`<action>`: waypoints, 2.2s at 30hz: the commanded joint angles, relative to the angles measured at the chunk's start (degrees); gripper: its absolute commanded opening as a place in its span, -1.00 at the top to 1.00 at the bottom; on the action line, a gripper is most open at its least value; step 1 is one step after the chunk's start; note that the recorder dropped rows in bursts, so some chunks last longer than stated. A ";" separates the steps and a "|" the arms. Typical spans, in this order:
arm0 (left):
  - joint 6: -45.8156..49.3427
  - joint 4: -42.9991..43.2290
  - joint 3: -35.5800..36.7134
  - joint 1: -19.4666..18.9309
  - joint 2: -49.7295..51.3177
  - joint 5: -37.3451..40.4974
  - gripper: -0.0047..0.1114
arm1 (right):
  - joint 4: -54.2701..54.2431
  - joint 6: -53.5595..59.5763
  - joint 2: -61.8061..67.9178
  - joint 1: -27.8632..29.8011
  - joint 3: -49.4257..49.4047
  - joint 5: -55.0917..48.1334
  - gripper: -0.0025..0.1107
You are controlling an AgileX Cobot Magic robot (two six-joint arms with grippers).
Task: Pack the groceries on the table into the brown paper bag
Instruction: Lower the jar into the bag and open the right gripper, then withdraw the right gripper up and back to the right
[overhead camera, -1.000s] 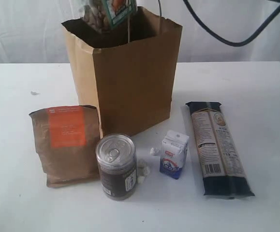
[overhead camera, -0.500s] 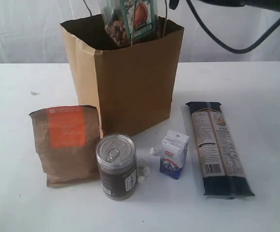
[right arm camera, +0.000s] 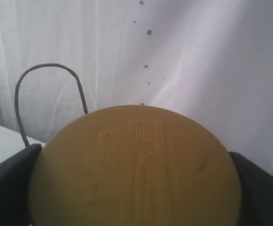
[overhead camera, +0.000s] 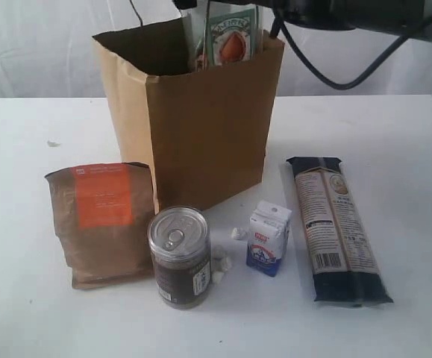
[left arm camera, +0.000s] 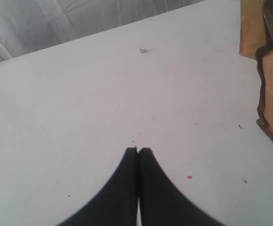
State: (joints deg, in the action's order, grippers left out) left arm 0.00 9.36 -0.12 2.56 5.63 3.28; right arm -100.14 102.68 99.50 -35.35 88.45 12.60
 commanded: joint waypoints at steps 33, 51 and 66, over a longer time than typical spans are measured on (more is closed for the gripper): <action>0.00 0.07 0.12 0.19 -0.28 -0.26 0.92 | 0.19 -5.00 0.01 0.00 0.00 2.70 -0.72; 0.00 0.07 0.12 0.19 -0.28 -0.26 0.92 | 0.19 -5.00 0.01 0.00 0.00 2.70 -0.84; 0.00 0.07 0.12 0.19 -0.28 -0.26 0.92 | 0.19 -12.90 -4.39 -0.77 0.00 2.10 -0.84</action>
State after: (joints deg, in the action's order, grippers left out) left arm 0.00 9.36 -0.12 2.56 5.63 3.28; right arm -100.26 90.93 97.52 -35.67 88.45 15.52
